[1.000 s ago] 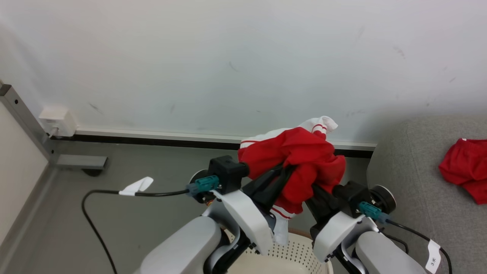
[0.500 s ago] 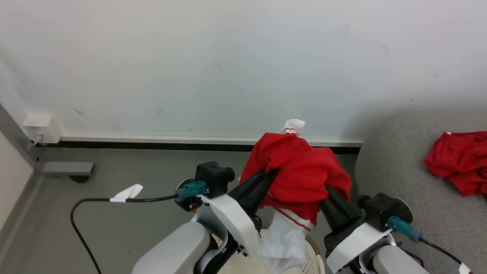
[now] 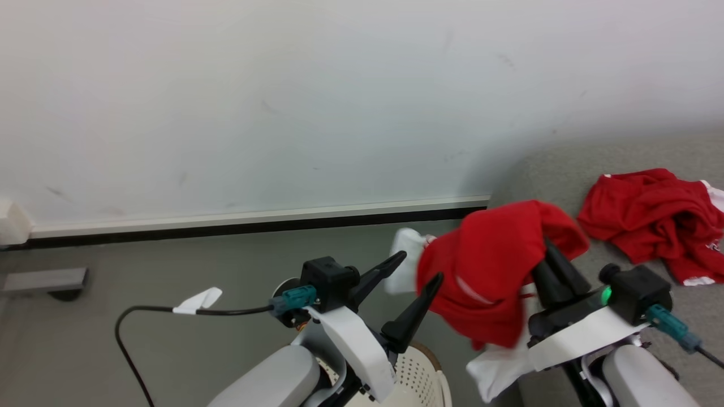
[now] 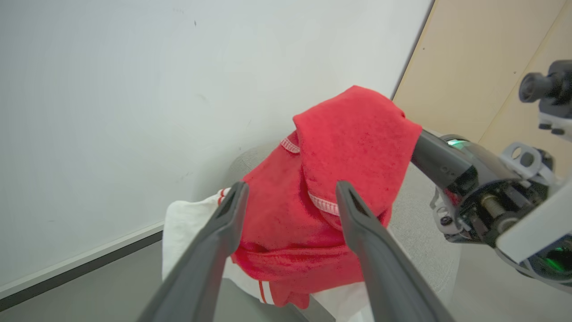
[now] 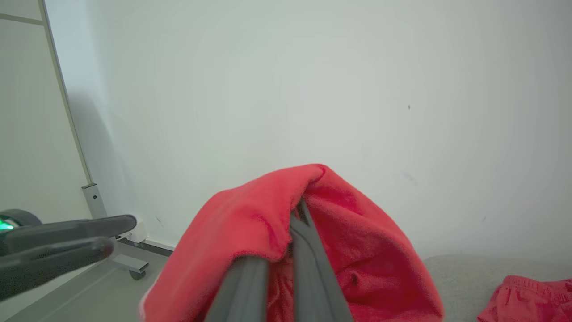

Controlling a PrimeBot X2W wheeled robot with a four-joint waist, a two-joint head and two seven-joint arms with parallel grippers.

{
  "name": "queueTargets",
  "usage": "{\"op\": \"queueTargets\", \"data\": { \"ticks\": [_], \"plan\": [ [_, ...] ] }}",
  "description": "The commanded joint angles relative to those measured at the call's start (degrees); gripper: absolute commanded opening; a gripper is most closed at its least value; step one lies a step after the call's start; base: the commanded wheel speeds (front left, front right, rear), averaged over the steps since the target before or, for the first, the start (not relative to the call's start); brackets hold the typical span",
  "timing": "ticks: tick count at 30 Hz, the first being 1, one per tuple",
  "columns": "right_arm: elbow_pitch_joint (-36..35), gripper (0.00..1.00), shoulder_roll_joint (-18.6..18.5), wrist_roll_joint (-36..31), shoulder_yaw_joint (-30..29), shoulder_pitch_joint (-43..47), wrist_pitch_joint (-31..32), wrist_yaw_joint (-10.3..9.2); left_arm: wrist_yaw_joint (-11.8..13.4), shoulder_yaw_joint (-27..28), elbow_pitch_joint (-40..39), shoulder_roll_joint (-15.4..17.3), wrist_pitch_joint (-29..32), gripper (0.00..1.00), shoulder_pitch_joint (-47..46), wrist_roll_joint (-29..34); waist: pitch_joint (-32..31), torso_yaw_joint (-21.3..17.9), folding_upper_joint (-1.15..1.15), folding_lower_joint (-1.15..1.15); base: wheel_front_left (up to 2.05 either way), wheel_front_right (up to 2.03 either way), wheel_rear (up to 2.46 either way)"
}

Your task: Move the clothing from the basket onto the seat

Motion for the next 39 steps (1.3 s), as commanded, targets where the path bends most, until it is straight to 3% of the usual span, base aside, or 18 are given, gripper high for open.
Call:
{"op": "queueTargets", "data": {
  "ticks": [1, 17, 30, 39],
  "plan": [
    [-0.62, 0.0, -0.45, -0.58, -0.84, 0.62, -0.02, 0.04, 0.15, -0.11, -0.23, 0.33, -0.36, 1.0, 0.79, 0.44, -0.04, -1.14, 0.0, 0.0, 0.0, 0.0, 0.0],
    [-7.21, 0.0, -4.68, -2.6, -11.02, 1.08, -0.02, 0.04, 0.54, -0.93, -0.88, 1.22, -2.7, 1.0, -0.04, 2.93, 1.19, -11.11, 0.0, 0.0, 0.0, 0.0, 0.0],
    [-11.04, 0.0, -3.67, -3.84, -15.73, 3.58, -0.02, 0.04, 0.69, -1.26, 1.05, 2.28, -4.47, 1.0, -1.82, 5.17, 4.64, -18.95, 0.0, 0.0, 0.0, 0.0, 0.0],
    [-12.04, 0.0, -3.5, -3.99, -16.65, 3.17, -0.02, 0.04, 0.21, -1.58, 2.21, 1.73, -4.89, 1.0, -2.75, 5.69, 6.0, -20.8, 0.0, 0.0, 0.0, 0.0, 0.0]
  ]
}}
